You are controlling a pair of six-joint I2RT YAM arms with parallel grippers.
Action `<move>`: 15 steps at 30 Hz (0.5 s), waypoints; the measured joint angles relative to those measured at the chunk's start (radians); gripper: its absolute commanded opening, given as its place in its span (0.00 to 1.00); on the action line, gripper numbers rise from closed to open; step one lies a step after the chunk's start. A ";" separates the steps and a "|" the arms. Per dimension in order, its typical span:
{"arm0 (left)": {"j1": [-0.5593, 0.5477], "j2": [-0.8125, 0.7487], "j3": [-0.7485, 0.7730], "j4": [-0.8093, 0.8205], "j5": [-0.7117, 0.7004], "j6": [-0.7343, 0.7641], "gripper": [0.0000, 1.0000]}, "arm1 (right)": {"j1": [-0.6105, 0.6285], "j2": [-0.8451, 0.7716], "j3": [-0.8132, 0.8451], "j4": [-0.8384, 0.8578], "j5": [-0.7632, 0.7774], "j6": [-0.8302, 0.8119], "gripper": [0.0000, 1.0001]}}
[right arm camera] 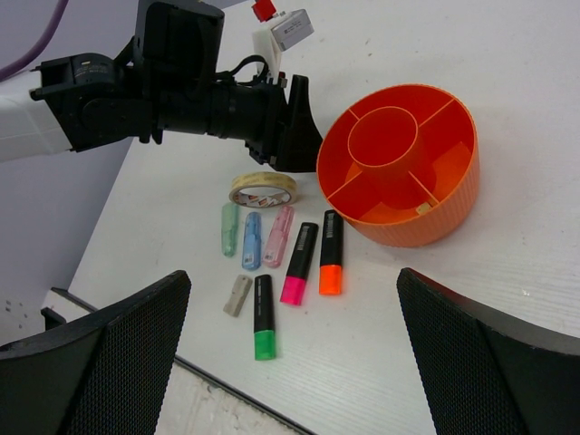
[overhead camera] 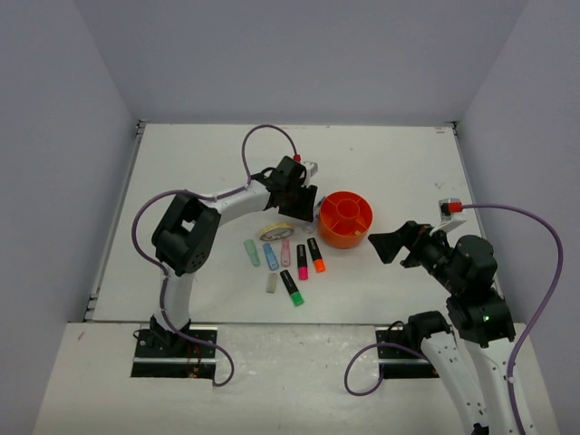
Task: Sort the stationery into containers
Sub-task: Pick up the stationery from the center of the board.
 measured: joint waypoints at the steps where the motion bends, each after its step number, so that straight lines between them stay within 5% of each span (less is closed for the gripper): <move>1: 0.000 0.000 0.000 0.000 -0.002 0.000 0.54 | 0.000 0.000 0.000 0.000 0.000 0.000 0.99; 15: -0.035 0.028 0.022 0.001 -0.078 -0.008 0.49 | 0.000 0.000 -0.005 0.001 -0.011 0.000 0.99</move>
